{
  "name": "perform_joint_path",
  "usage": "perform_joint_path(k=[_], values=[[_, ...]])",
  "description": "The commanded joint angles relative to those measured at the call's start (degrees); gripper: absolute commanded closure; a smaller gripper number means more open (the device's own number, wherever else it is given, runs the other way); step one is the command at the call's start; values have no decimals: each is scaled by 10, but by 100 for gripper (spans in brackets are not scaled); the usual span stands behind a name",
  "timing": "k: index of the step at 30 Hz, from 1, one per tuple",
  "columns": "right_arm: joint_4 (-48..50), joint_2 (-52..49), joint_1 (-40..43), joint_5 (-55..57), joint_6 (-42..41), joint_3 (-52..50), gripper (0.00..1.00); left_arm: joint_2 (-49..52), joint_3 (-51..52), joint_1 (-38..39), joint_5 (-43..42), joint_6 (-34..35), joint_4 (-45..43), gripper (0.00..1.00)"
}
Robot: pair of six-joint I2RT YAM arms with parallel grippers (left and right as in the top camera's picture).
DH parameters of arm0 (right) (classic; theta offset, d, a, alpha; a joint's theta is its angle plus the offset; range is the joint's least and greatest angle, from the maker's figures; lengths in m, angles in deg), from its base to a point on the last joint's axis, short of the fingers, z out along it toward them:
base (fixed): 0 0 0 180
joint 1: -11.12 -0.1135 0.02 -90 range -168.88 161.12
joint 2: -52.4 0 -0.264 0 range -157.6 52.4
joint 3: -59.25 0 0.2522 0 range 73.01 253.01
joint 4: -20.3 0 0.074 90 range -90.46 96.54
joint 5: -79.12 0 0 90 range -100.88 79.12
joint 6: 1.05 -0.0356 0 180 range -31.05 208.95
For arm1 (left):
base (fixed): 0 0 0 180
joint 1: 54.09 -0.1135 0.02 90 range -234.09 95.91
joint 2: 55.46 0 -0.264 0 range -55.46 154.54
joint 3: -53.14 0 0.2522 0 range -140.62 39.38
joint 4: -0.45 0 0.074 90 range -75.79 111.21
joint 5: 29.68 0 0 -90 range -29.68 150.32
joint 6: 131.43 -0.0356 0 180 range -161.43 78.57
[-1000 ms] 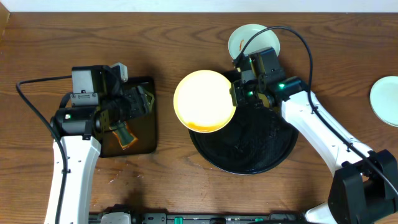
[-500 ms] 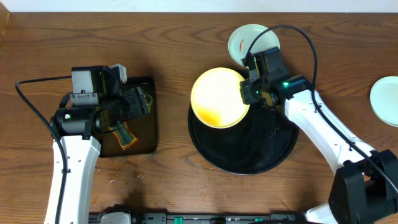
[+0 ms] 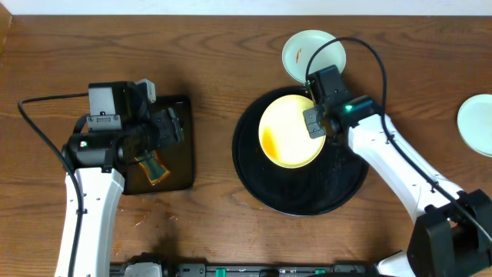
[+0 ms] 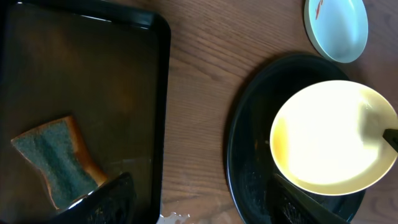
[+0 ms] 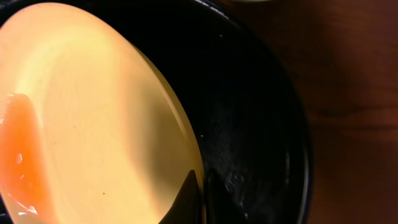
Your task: Clean dirty plates on tray and stack at the side
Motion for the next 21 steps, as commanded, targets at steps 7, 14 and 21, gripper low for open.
perform_joint_path(k=[7, 14, 21], values=[[-16, 25, -91, 214, -23, 11, 99, 0, -3, -2, 9, -7, 1, 32], [-21, 46, -137, 291, -35, 11, 99, 15, -3, -2, 8, -7, 1, 32], [-22, 95, -176, 401, -30, 11, 99, 21, -3, -2, 9, -7, -1, 32]])
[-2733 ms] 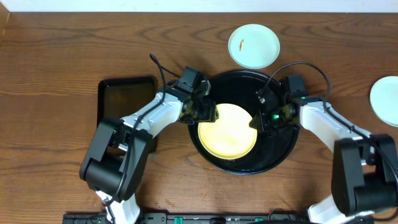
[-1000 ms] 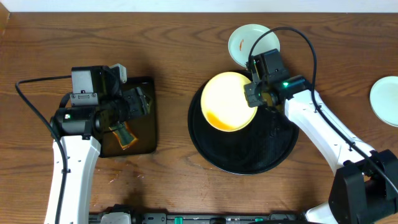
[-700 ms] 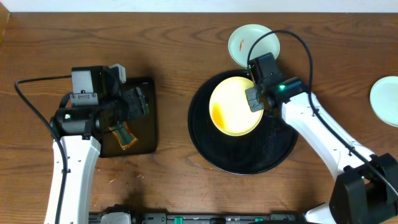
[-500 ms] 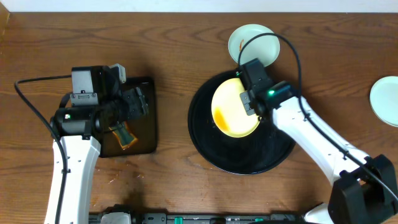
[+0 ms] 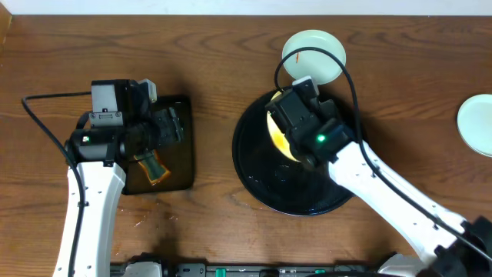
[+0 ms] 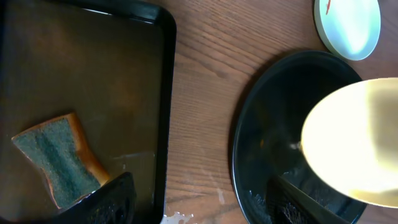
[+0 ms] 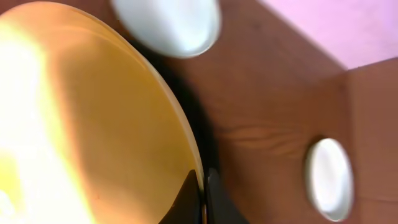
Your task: Clean dirty plates on tray and stack at the side
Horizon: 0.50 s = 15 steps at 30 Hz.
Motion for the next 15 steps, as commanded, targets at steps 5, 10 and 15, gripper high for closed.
perform_joint_path(k=[5, 10, 15], values=[[1, 41, -54, 170, -4, 11, 99, 3, -3, -2, 3, -6, -3, 32], [1, 40, -83, 200, 0, 11, 99, 3, -3, -2, 3, -6, -3, 32], [2, 40, -96, 205, 0, 11, 99, 3, -3, -2, 3, -6, -2, 32]])
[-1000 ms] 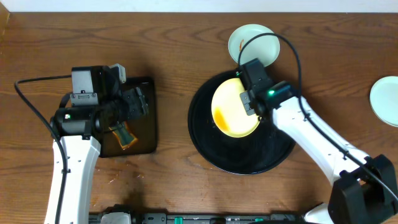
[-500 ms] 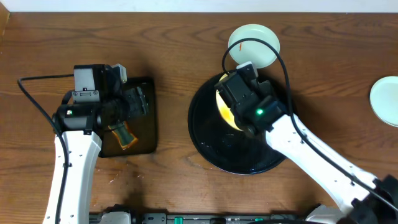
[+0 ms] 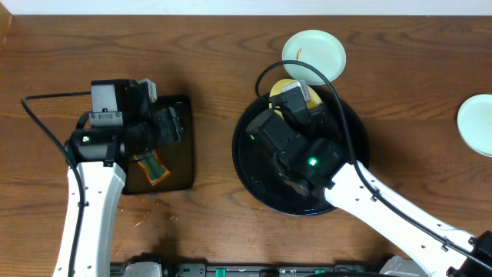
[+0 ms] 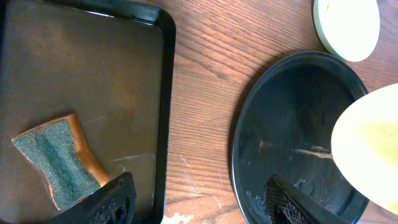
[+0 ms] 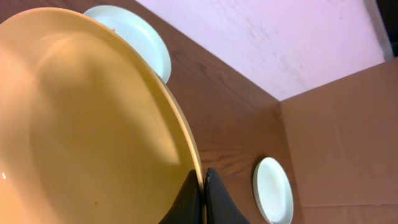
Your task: Clean dirty plates on tray and stack at the side
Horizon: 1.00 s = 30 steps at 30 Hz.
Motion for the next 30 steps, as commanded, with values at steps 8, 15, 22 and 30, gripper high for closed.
perform_joint_path(k=[8, 15, 22, 30], values=[[1, 7, -10, 42, 5, 11, 99, 3, -3, -2, 3, -6, 0, 32], [1, 7, -10, 49, 8, 11, 99, 3, -3, -2, 3, -6, 0, 32], [1, 7, -12, 57, 8, 11, 99, 3, -3, -2, 3, -6, 0, 32], [2, 7, -18, 63, 8, 11, 99, 3, -3, -2, 3, -6, 0, 32]])
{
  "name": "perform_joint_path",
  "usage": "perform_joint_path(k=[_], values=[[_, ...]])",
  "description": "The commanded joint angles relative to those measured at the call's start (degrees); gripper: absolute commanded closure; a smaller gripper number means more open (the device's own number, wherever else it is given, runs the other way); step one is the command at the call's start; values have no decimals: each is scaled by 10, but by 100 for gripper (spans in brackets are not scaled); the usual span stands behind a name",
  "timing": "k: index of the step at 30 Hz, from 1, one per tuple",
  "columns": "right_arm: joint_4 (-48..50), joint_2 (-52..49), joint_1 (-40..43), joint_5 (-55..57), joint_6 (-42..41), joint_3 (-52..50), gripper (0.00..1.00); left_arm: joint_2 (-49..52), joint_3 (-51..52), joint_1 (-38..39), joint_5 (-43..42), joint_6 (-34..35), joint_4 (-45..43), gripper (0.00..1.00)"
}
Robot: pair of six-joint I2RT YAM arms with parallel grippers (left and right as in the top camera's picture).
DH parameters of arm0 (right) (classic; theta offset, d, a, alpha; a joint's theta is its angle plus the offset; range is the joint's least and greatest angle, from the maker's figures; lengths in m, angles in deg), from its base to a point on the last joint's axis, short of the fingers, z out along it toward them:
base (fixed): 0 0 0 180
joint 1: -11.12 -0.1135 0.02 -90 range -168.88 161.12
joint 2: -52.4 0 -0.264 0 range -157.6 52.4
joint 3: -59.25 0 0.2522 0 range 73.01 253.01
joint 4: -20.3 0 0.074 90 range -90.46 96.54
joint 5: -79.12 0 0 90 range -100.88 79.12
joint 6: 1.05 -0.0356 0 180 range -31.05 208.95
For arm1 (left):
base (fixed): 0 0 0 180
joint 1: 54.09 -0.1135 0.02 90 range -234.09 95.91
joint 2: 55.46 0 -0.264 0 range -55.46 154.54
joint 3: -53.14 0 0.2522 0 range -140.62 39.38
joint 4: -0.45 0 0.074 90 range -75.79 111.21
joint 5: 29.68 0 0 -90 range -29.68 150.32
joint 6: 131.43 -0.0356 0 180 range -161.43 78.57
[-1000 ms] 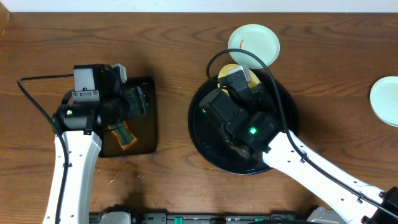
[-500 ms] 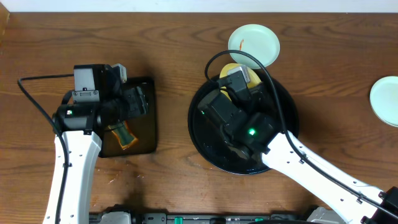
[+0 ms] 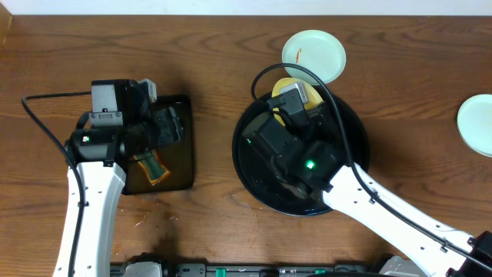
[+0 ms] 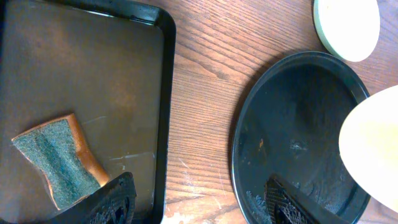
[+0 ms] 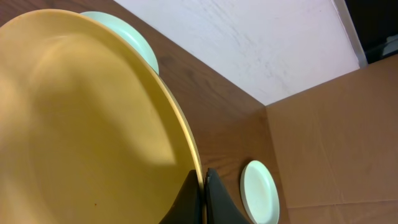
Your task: Clean dirty plates on tray and stack at the side
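Note:
My right gripper [image 5: 203, 194] is shut on the rim of a yellow plate [image 5: 81, 124], which it holds tilted steeply above the round black tray [image 3: 241, 158]. In the overhead view only a sliver of the yellow plate [image 3: 298, 94] shows behind the right arm. In the left wrist view the plate [image 4: 373, 149] hangs over the tray [image 4: 292, 124] at the right edge. My left gripper [image 4: 199, 202] is open and empty over the right edge of a rectangular black tray [image 4: 93, 74]. A green and orange sponge [image 4: 55, 160] lies on that tray.
A pale green plate [image 3: 314, 54] with a red smear sits on the table behind the round tray. Another pale plate [image 3: 477, 123] lies at the far right edge. The right arm covers much of the round tray.
The yellow plate has shifted slightly to the right in the left wrist view and the right wrist has tilted a little more. The left arm has not moved.
The yellow plate lay flat on the round tray, an orange stain on it, with my right gripper shut on its rim. Then it was off the tray and tilted. After that it stood nearly on edge above the tray, as now. The left gripper stayed open.

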Motion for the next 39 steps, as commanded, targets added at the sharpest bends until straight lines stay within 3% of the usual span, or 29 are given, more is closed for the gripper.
perform_joint_path(k=[1, 11, 16, 26, 28, 33, 39], values=[[2, 7, -5, 26, 3, 11, 99, 3, -3, -2, 3, -6, 0, 32], [4, 6, -7, 39, 3, 11, 99, 3, -3, -2, 3, -6, 0, 32], [22, 6, -27, 128, 43, 11, 99, 3, -3, -2, 3, -6, 0, 32], [29, -3, -23, 29, 29, 11, 99, 3, -3, -2, 3, -5, 2, 32], [15, -2, -5, 7, -18, 11, 99, 3, -3, -2, 3, -5, 2, 32], [-10, 15, 75, -159, -124, 11, 99, 3, -3, -2, 3, -5, 2, 32], [-6, 27, 320, -533, -187, 11, 99, 3, -3, -2, 3, -5, 2, 32]])
